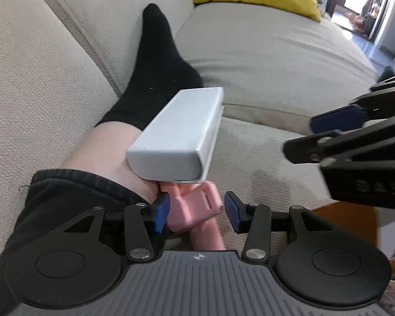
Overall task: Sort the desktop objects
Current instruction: 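Grasp the pink handheld fan under the power bank with the left gripper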
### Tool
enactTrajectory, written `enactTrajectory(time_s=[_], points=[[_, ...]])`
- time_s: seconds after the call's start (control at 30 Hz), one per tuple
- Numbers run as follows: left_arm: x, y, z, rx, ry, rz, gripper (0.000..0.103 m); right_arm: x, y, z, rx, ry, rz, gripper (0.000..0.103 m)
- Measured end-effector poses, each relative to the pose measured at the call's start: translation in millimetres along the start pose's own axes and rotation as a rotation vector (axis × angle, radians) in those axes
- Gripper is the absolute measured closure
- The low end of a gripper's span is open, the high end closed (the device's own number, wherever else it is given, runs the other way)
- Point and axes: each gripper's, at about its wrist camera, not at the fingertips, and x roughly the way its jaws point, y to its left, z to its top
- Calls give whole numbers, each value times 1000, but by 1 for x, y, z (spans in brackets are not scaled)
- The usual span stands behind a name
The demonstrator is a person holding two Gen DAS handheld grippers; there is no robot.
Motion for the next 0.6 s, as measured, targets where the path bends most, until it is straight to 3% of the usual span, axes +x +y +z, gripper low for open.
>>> enactTrajectory(time_s=[0.27,0.5,0.57,0.6], points=[[-1,4,-2,6,-32,-3,54,9,-5,4,24,31,31,66],[-14,19,-9,-19,-86,-60,73,15,-17,9,72,63,88,66],[-19,23,-11,-29,-102,-70,80,18,-23,13,110,78,125,66],[-20,24,-10,-36,-107,-80,88,19,-25,15,131,82,142,66]])
